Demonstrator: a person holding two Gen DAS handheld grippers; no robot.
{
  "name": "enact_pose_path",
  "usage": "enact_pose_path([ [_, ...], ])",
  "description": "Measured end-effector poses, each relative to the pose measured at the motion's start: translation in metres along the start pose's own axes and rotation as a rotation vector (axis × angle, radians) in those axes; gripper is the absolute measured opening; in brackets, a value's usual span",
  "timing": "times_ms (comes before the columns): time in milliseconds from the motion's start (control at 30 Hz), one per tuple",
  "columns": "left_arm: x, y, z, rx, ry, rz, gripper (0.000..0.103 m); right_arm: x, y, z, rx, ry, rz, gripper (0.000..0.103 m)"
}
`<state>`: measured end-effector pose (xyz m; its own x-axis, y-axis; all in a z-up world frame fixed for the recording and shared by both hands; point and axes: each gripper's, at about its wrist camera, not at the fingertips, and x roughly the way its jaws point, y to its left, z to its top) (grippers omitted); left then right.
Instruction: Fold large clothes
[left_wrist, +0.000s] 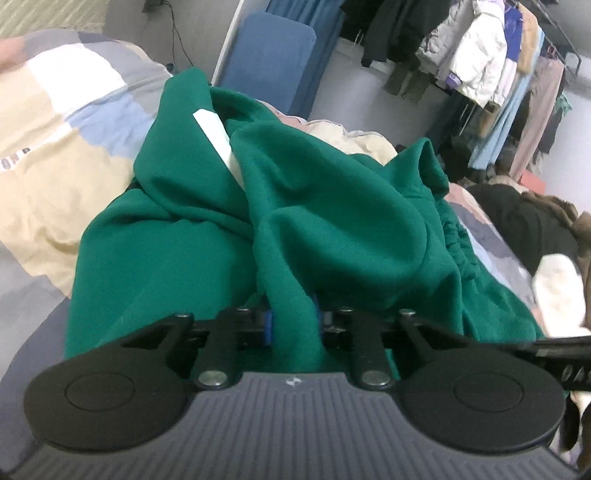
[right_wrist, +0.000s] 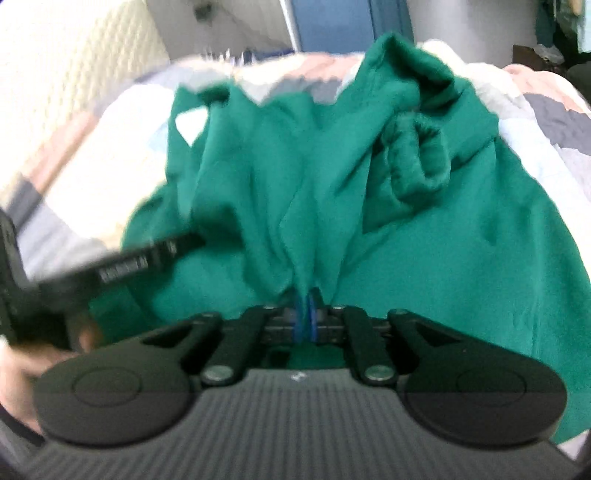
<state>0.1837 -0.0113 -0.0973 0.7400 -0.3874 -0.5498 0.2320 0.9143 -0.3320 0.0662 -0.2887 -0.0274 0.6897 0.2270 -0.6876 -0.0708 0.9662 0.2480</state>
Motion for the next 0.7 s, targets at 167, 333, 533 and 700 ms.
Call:
enact_pose_path([
  [167, -0.015, 0.005, 0.003, -0.038, -0.028, -0.011, 0.018, -0.014, -0.001, 0.01, 0.029, -0.127, 0.032, 0.065],
  [333, -0.023, 0.015, 0.001, -0.077, 0.015, 0.008, 0.017, -0.013, -0.005, 0.017, 0.092, -0.184, 0.093, 0.066],
  [533, -0.01, 0.013, -0.003, -0.042, 0.075, 0.061, 0.017, 0.017, 0.019, 0.017, 0.033, -0.142, 0.165, 0.06],
  [700, -0.013, 0.02, -0.004, -0.078, 0.07, 0.038, 0.017, 0.058, 0.036, 0.011, -0.042, -0.022, 0.129, 0.048],
])
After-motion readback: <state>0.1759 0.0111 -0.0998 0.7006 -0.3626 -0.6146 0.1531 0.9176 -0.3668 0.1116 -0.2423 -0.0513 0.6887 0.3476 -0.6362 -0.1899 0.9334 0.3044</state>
